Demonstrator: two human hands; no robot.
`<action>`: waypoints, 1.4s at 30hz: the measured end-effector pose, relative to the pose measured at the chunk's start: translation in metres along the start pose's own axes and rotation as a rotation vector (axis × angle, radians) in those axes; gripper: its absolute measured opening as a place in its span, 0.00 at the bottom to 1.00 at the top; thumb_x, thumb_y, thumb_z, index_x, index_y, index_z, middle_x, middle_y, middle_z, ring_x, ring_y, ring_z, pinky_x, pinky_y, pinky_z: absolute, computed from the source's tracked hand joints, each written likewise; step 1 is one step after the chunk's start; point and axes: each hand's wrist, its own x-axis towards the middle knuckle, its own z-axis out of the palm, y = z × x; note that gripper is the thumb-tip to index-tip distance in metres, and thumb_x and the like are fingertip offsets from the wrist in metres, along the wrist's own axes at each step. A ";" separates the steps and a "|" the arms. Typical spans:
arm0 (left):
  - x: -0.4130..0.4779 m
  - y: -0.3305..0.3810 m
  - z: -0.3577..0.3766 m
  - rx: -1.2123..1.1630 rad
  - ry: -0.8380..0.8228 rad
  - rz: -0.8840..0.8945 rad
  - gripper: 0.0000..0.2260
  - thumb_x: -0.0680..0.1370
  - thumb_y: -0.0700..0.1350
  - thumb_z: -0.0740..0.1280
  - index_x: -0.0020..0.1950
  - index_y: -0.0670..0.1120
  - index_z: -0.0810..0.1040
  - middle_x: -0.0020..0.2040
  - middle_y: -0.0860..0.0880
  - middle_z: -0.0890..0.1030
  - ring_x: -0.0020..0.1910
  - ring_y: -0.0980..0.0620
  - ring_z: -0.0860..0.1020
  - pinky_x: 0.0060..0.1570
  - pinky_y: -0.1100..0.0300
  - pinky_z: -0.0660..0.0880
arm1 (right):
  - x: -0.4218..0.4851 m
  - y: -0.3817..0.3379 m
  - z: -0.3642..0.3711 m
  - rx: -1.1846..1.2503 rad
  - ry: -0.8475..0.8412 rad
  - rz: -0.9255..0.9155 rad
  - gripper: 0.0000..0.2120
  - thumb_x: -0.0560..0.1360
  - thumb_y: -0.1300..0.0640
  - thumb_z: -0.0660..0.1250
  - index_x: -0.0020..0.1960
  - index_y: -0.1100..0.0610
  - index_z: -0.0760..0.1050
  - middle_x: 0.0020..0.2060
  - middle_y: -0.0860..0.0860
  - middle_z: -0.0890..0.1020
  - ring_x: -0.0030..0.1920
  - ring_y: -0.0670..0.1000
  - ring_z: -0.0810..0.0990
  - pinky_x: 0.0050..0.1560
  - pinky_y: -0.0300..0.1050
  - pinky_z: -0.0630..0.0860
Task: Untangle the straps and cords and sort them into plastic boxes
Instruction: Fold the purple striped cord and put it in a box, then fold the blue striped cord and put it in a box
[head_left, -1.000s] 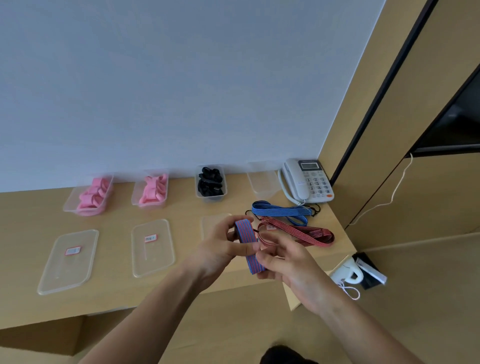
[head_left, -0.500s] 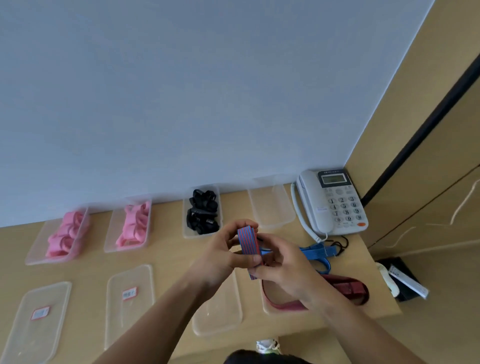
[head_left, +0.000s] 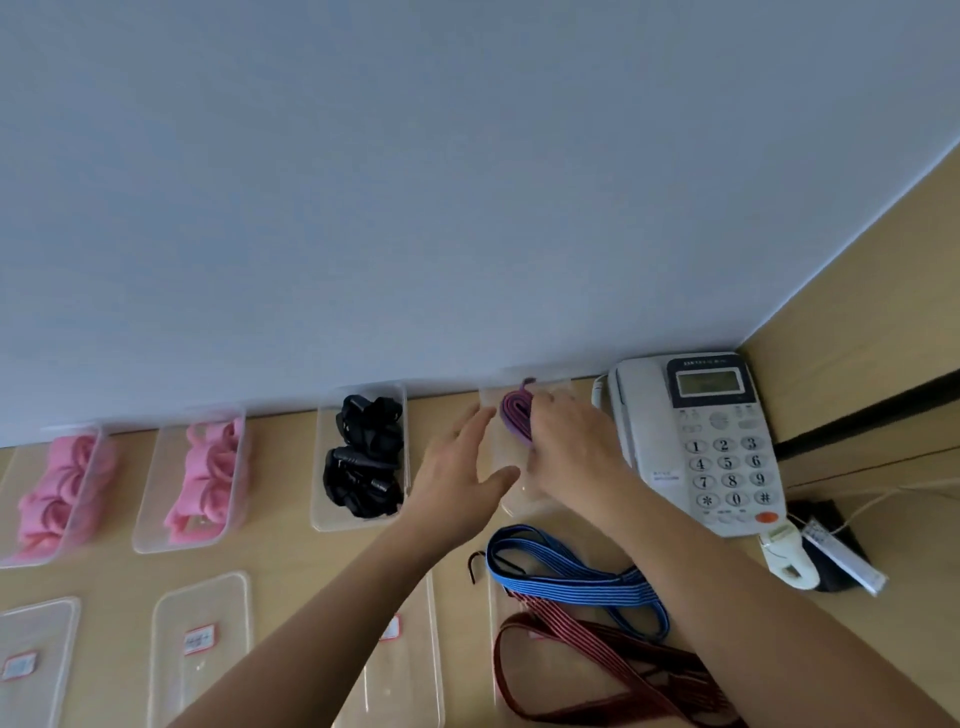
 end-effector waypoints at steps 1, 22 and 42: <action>0.005 0.000 0.003 0.054 0.002 0.041 0.34 0.80 0.50 0.70 0.83 0.53 0.59 0.83 0.54 0.59 0.81 0.54 0.55 0.74 0.63 0.50 | 0.007 -0.001 0.003 -0.035 -0.024 -0.023 0.24 0.71 0.55 0.74 0.64 0.60 0.73 0.55 0.55 0.79 0.56 0.56 0.77 0.47 0.46 0.74; 0.053 0.005 0.023 0.828 -0.204 0.158 0.31 0.85 0.58 0.51 0.85 0.48 0.46 0.85 0.52 0.47 0.83 0.49 0.37 0.76 0.32 0.37 | -0.002 0.028 0.027 -0.098 0.139 -0.079 0.30 0.70 0.40 0.72 0.65 0.57 0.75 0.61 0.54 0.76 0.60 0.57 0.71 0.54 0.52 0.72; -0.092 -0.020 0.044 0.173 0.286 0.420 0.11 0.75 0.33 0.75 0.57 0.38 0.85 0.56 0.41 0.85 0.58 0.37 0.80 0.61 0.51 0.75 | -0.162 0.038 0.061 -0.269 -0.052 -0.033 0.11 0.73 0.49 0.69 0.52 0.53 0.80 0.48 0.51 0.83 0.61 0.58 0.73 0.69 0.62 0.60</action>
